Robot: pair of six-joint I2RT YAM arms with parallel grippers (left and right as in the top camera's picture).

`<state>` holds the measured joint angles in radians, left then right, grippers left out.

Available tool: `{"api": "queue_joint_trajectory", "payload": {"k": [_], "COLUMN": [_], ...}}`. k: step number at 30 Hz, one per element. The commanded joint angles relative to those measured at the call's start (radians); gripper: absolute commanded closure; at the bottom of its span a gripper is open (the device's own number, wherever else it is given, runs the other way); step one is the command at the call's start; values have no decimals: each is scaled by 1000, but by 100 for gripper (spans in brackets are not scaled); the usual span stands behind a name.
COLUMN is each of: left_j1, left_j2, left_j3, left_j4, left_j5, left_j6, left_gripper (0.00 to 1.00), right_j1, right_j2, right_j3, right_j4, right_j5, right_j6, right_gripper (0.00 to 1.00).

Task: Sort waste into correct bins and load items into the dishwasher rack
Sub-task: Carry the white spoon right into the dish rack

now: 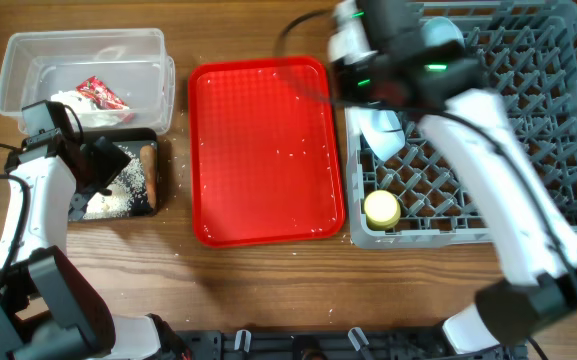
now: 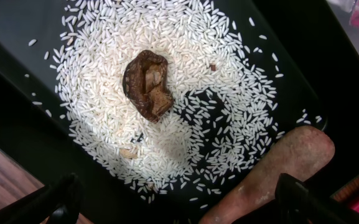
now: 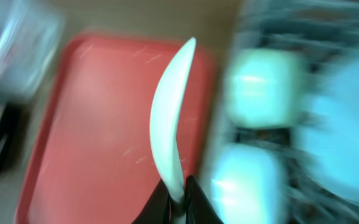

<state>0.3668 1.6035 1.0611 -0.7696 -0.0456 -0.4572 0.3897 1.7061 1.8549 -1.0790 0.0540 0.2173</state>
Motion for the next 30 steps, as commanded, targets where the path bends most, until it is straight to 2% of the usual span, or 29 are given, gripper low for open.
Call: {"api": "queue_joint_trajectory", "payload": {"k": [1, 3, 6, 9, 17, 18, 20, 22, 24, 27, 30], "left_j1": [3, 3, 3, 3, 3, 3, 3, 3, 3, 3, 3], "left_j2": [-4, -4, -4, -4, -4, -4, -4, -4, -4, -4, -4], "left_j3": [-3, -3, -3, -3, -3, -3, -3, -3, -3, -3, -3], "left_j4": [0, 0, 0, 0, 0, 0, 0, 0, 0, 0, 0], "left_j5": [4, 4, 4, 4, 4, 4, 4, 4, 4, 4, 4], "left_j6": [2, 2, 2, 2, 2, 2, 2, 2, 2, 2, 2], "left_gripper": [0, 0, 0, 0, 0, 0, 0, 0, 0, 0, 0], "right_j1": [-146, -227, -330, -372, -372, -372, -372, -372, -372, -372, -369], "right_j2": [15, 19, 20, 20, 20, 20, 20, 18, 10, -50, -164], "right_j3": [-11, -48, -148, -257, -480, -487, -486, -486, -484, -476, -475], "right_j4": [-55, -74, -111, -135, -66, -66, -65, -63, -68, -89, -94], "right_j5": [221, 214, 214, 207, 207, 207, 206, 192, 192, 193, 190], "right_j6": [336, 459, 722, 958, 1237, 1256, 1256, 1252, 1223, 1147, 1009], "right_gripper": [96, 96, 96, 96, 96, 93, 76, 33, 28, 27, 27]}}
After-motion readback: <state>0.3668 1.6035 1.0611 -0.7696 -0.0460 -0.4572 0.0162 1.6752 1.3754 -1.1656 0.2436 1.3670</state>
